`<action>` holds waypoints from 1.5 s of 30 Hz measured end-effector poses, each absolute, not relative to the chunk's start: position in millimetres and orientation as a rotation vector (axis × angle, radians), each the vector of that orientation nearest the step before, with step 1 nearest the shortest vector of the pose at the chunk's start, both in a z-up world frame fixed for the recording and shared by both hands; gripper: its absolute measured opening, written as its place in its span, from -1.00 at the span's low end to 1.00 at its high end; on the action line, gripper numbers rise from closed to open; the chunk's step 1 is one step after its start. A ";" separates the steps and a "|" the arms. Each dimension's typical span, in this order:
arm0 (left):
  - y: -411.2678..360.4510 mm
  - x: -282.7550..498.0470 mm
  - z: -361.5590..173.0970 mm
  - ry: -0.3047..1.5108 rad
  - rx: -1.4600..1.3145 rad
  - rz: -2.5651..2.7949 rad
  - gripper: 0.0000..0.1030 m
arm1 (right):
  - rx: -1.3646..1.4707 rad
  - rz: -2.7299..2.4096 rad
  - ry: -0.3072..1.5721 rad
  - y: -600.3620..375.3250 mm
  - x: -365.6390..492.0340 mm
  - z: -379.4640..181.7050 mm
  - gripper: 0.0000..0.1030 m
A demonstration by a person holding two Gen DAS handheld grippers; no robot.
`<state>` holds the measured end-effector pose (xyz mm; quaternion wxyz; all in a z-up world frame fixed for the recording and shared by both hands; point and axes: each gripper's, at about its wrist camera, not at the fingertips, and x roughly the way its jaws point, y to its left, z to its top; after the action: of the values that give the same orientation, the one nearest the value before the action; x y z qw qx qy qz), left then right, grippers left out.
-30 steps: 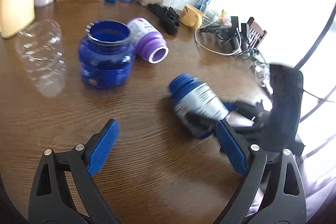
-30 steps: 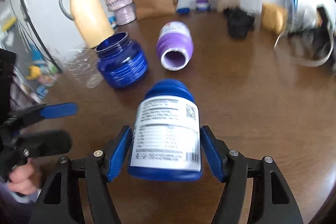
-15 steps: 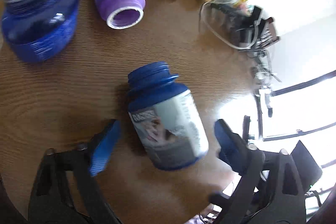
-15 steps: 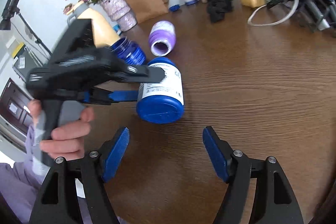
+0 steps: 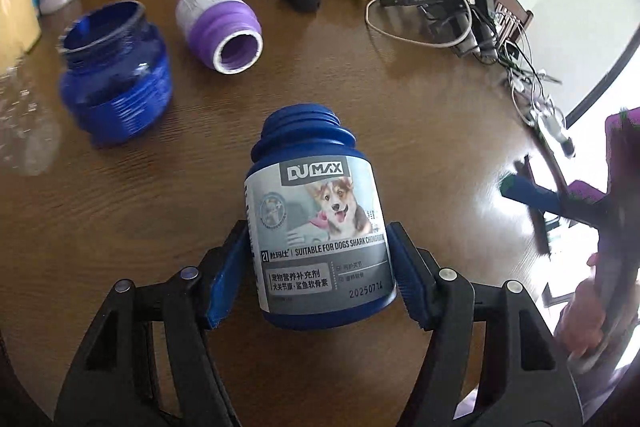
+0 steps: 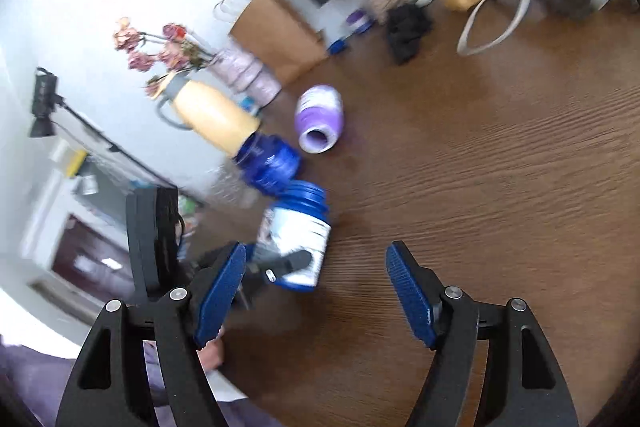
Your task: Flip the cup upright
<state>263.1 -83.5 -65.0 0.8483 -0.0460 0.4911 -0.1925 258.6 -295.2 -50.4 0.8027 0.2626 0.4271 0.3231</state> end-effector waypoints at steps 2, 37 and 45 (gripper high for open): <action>-78.8 250.4 -62.4 1.000 -0.081 -0.417 0.22 | 0.567 0.732 0.982 -277.1 270.1 -61.2 0.49; 14.1 290.3 -50.3 0.856 -0.133 -0.067 0.91 | -0.073 0.143 0.623 -199.8 354.1 -49.6 0.34; 19.6 290.9 -55.5 0.870 -0.127 -0.050 0.94 | -0.022 0.097 0.674 -218.0 363.0 -60.6 0.35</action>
<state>290.9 19.6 -55.5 0.9047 -0.0616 0.4210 -0.0242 363.0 -218.0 -60.6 0.9425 -0.0109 0.3307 0.0477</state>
